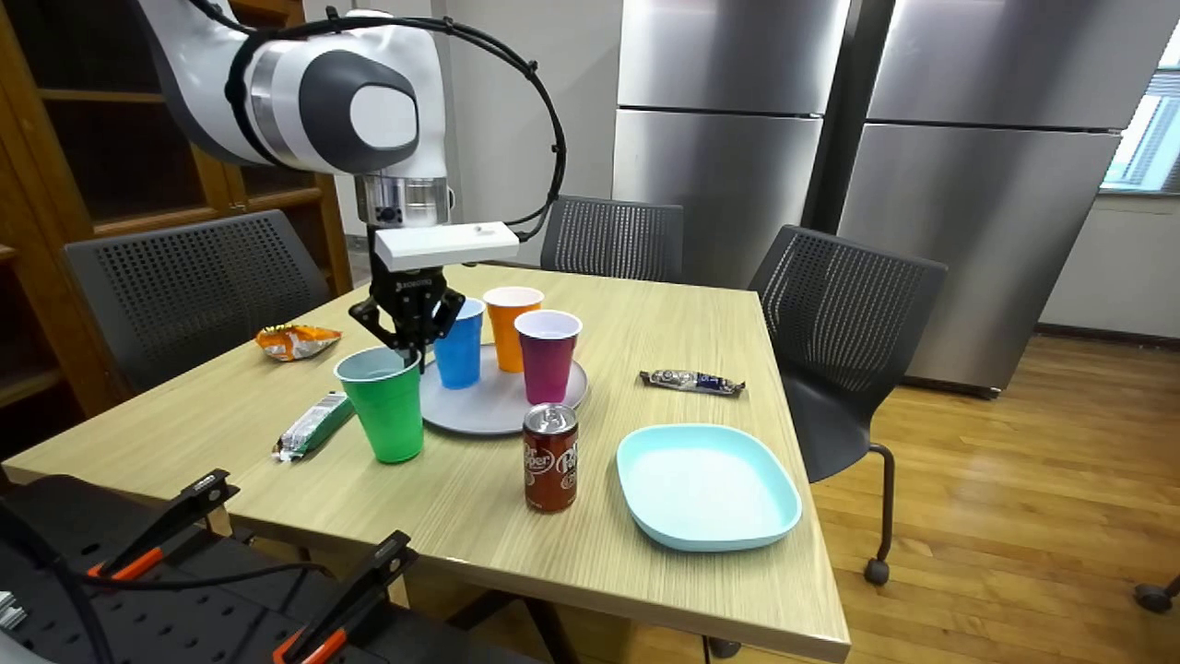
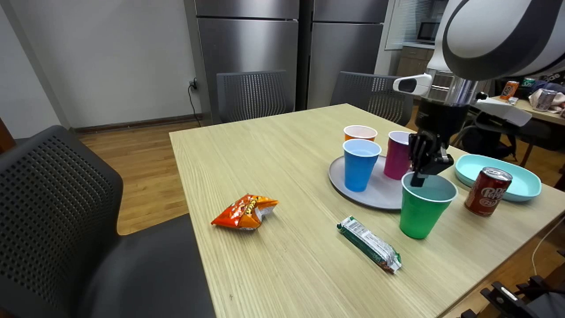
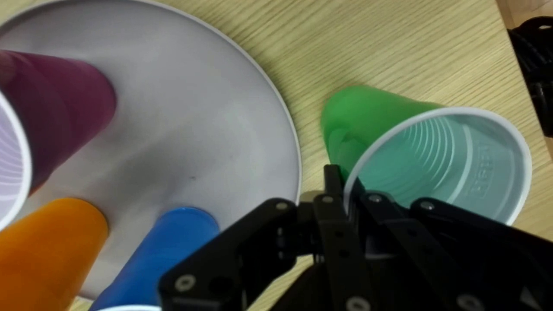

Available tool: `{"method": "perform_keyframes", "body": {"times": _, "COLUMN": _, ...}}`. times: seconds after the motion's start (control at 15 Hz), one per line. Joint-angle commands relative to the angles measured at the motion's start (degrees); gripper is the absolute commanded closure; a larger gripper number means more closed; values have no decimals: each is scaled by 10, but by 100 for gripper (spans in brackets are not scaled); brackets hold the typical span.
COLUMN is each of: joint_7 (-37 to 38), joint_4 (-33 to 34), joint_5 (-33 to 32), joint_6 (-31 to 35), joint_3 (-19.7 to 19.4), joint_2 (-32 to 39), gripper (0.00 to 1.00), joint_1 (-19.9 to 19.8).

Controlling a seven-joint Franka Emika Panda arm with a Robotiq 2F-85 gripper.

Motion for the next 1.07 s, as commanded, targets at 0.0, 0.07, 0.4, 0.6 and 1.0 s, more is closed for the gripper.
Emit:
{"method": "perform_keyframes", "body": {"times": 0.0, "joint_7": -62, "joint_4": 6, "joint_5": 48, "joint_6": -56, "joint_3": 21, "joint_2": -34, "gripper": 99, "joint_1": -16}}
{"method": "perform_keyframes", "body": {"times": 0.07, "joint_7": -70, "joint_4": 9, "joint_5": 56, "joint_6": -65, "joint_3": 18, "joint_2": -39, "gripper": 99, "joint_1": -15}}
{"method": "perform_keyframes", "body": {"times": 0.4, "joint_7": -85, "joint_4": 38, "joint_5": 74, "joint_6": -92, "joint_3": -2, "joint_2": -52, "gripper": 99, "joint_1": -8}}
{"method": "perform_keyframes", "body": {"times": 0.6, "joint_7": -85, "joint_4": 57, "joint_5": 71, "joint_6": -93, "joint_3": -13, "joint_2": -49, "gripper": 99, "joint_1": -7}}
{"method": "perform_keyframes", "body": {"times": 1.0, "joint_7": -115, "joint_4": 88, "joint_5": 85, "joint_6": -90, "joint_3": -25, "joint_2": -28, "gripper": 99, "joint_1": -12}}
